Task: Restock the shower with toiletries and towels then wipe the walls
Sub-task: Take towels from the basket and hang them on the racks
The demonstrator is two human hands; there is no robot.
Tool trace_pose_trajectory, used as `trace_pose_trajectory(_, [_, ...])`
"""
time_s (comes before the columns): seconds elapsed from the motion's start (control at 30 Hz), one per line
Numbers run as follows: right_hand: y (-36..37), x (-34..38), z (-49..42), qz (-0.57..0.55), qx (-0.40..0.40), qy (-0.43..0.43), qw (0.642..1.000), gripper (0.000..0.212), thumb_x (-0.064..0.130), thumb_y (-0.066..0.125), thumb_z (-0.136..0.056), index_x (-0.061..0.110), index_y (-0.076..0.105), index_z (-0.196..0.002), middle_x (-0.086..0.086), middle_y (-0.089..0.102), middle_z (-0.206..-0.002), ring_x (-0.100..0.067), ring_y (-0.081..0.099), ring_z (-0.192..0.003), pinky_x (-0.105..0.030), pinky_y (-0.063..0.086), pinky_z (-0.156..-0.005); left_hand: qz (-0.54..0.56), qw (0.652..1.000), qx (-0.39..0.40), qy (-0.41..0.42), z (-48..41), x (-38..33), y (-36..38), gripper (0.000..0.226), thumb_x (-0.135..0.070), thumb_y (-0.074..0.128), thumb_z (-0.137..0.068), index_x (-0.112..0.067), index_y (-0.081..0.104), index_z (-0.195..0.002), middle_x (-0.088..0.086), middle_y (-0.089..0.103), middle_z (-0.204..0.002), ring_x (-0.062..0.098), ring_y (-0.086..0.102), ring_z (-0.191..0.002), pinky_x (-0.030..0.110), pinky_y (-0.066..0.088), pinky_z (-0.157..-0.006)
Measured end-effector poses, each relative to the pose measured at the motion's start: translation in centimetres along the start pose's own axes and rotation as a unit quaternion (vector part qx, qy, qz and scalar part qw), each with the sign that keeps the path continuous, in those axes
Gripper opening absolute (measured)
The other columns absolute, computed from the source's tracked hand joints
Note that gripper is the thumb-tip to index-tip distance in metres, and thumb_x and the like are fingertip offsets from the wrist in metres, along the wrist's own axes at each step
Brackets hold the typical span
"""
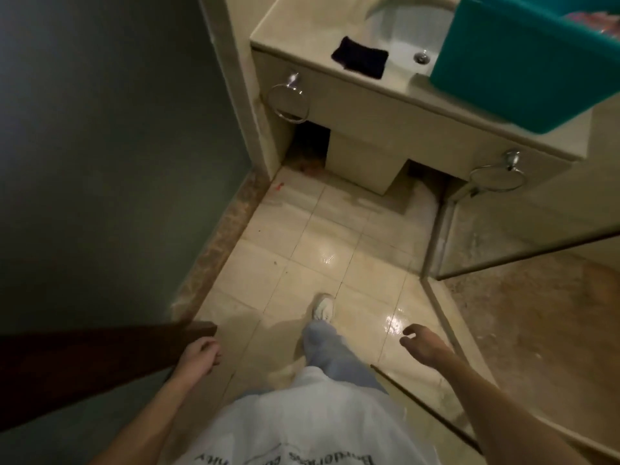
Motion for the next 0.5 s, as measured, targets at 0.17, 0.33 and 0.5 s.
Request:
trace_pose_trajectory(0.17, [-4.5,1.9,-4.3,-0.089,0.004,-0.004,0.996,0.033,0.025,0.059,-0.095,0.009,0.062,-0.124,-0.01,0.067,-0.106,-0.027,0.063,-0.095,-0.026,0.042,-0.077,0.019,0.996,0.034,0.078,-0.8,-14.9,2.3,0.018,-0.016,0.054,-0.103,-0.014,0.068,-0.114,0.013,0.072,-0.111,0.028,0.069,-0.102,0.039,0.054,-0.089])
trace_pose_trajectory(0.33, [-7.0,1.9,-6.5,-0.164,0.012,0.004,0.986,0.035,0.024,0.06,-0.095,0.008,0.061,-0.126,-0.008,0.061,-0.106,-0.026,0.061,-0.091,-0.025,0.042,-0.076,-0.001,0.989,0.057,0.14,-0.3,-26.5,4.5,0.019,-0.021,0.051,-0.105,-0.019,0.064,-0.119,0.005,0.071,-0.109,0.02,0.068,-0.104,0.03,0.053,-0.087])
trace_pose_trajectory(0.5, [-8.2,0.4,-7.7,-0.184,0.028,0.04,0.982,0.035,0.027,0.059,-0.095,0.01,0.059,-0.126,-0.007,0.063,-0.104,-0.023,0.059,-0.088,-0.025,0.043,-0.077,-0.044,0.987,0.081,0.135,-2.3,-32.7,7.5,0.017,-0.022,0.051,-0.105,-0.019,0.063,-0.116,0.008,0.07,-0.111,0.023,0.068,-0.104,0.04,0.051,-0.098])
Point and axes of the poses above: each hand's wrist, its own z-axis away from the middle knuckle, its own y-axis out of the palm, x = y × z, the point moved 6 cm from there along -z, towards the middle knuckle
